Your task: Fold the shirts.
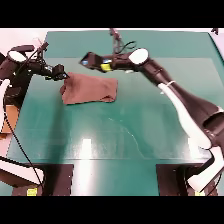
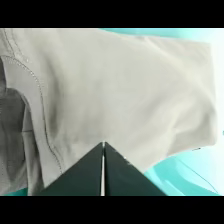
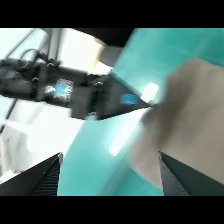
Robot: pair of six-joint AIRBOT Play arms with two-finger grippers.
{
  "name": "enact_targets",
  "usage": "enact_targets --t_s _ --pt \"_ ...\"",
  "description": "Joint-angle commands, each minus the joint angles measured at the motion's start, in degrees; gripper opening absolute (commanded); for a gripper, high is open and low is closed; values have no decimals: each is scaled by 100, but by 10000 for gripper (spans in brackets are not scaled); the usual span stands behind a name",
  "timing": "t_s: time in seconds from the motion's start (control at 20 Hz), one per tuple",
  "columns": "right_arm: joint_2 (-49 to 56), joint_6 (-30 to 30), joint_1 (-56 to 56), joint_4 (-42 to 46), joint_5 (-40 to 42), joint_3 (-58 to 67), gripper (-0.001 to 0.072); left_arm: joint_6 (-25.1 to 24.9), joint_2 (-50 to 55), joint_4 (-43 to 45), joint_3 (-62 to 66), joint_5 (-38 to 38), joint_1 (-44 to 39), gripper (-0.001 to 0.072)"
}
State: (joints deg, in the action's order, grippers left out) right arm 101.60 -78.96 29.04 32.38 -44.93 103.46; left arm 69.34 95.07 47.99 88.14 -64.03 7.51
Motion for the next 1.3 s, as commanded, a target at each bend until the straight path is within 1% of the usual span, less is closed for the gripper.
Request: enact_targets --t_s 0.0,0.2,0.35,0.4,0.55,0.8,0.9,1.05,1.1,1.15,1.2,1.25 --pt "-614 -87 -1169 437 -841 -1193 669 2 -4 2 7 -31 4 20" --pt "-632 120 -2092 470 -1012 -2382 669 2 -4 2 9 -149 4 20" --pt "-267 291 -2146 435 -942 -2610 670 7 -4 -7 9 -168 4 20" --pt "-48 433 -2085 221 -942 -2538 670 4 -4 -28 9 -197 4 20" --pt "651 804 -1810 -739 -844 -2116 669 -87 -87 -35 7 -251 4 20" --pt "1690 846 -1132 -1322 -831 -981 669 -90 -595 28 9 -52 103 20" --pt "1978 739 -885 -1515 -809 -505 667 -85 -730 17 9 -96 221 20" --pt "2367 380 -562 -1521 -824 216 664 -87 -802 22 7 -302 334 20" --pt "2468 343 -487 -1598 -822 426 638 -87 -826 7 7 -315 337 20" --pt "2514 299 -439 -1635 -772 590 599 -85 -866 2 7 -293 337 20" --pt "2503 297 -398 -1633 -726 723 231 -85 -933 2 7 -267 337 20" --pt "2483 295 -393 -1628 -721 868 13 -87 -1014 4 7 -247 337 20"
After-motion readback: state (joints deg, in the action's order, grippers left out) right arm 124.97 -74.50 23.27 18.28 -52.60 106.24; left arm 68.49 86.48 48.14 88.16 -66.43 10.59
